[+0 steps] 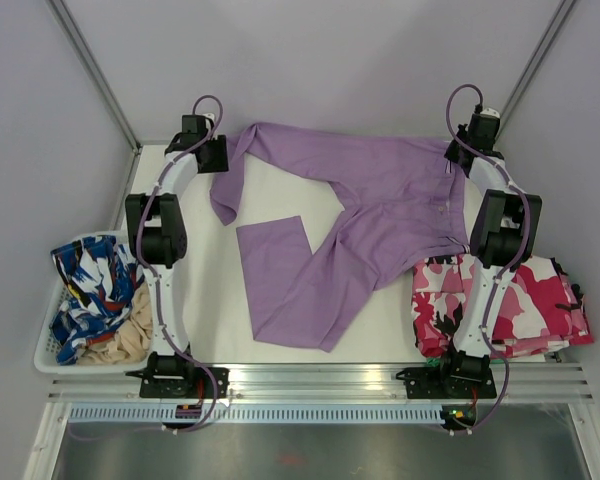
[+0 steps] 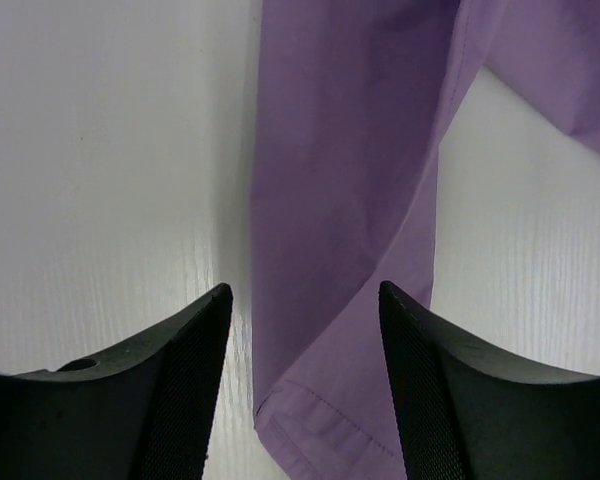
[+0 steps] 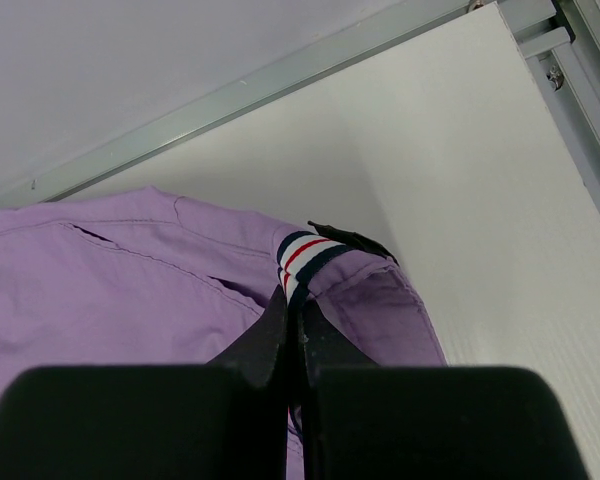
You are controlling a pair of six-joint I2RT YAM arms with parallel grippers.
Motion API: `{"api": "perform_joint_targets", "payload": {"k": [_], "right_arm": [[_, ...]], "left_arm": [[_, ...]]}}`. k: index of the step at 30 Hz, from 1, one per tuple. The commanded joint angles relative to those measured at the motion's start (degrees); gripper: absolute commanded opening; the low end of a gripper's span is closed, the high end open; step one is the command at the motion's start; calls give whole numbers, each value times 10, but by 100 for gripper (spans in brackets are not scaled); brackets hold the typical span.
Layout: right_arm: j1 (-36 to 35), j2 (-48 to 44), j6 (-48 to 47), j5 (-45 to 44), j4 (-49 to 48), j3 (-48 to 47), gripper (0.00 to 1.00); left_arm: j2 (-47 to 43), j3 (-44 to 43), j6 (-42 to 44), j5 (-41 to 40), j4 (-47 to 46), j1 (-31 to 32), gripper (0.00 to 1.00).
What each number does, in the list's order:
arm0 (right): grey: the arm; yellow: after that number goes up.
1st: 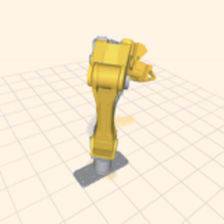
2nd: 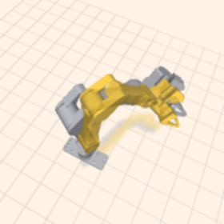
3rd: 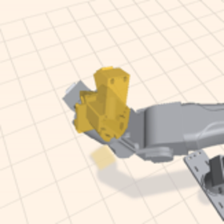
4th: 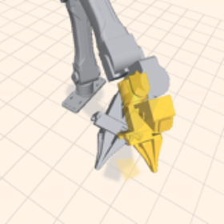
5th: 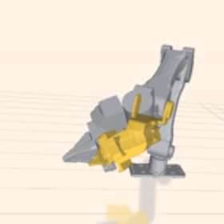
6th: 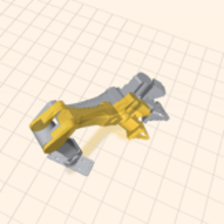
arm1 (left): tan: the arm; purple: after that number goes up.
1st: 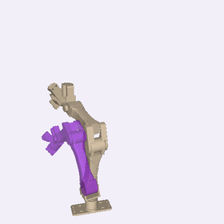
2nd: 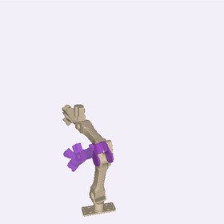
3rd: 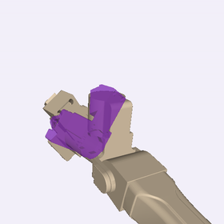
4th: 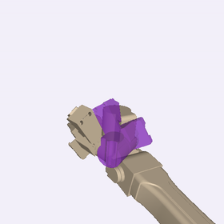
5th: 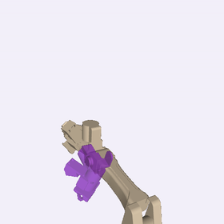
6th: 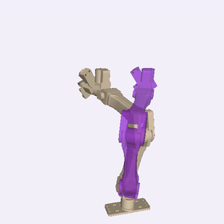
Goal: Fold and stack the trousers
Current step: Flatten the trousers out
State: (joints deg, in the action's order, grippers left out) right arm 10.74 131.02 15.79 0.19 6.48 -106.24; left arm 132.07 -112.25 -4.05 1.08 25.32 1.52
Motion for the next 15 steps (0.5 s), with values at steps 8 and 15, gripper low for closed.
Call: {"api": "perform_joint_targets", "payload": {"k": [8,15], "right_arm": [[3,-38,-1,2,-10,-6,0],[4,-39,3,2,-9,-7,0]], "left_arm": [[64,-62,19,-30,44,0,54],[63,-68,5,-106,34,-1,16]]}}
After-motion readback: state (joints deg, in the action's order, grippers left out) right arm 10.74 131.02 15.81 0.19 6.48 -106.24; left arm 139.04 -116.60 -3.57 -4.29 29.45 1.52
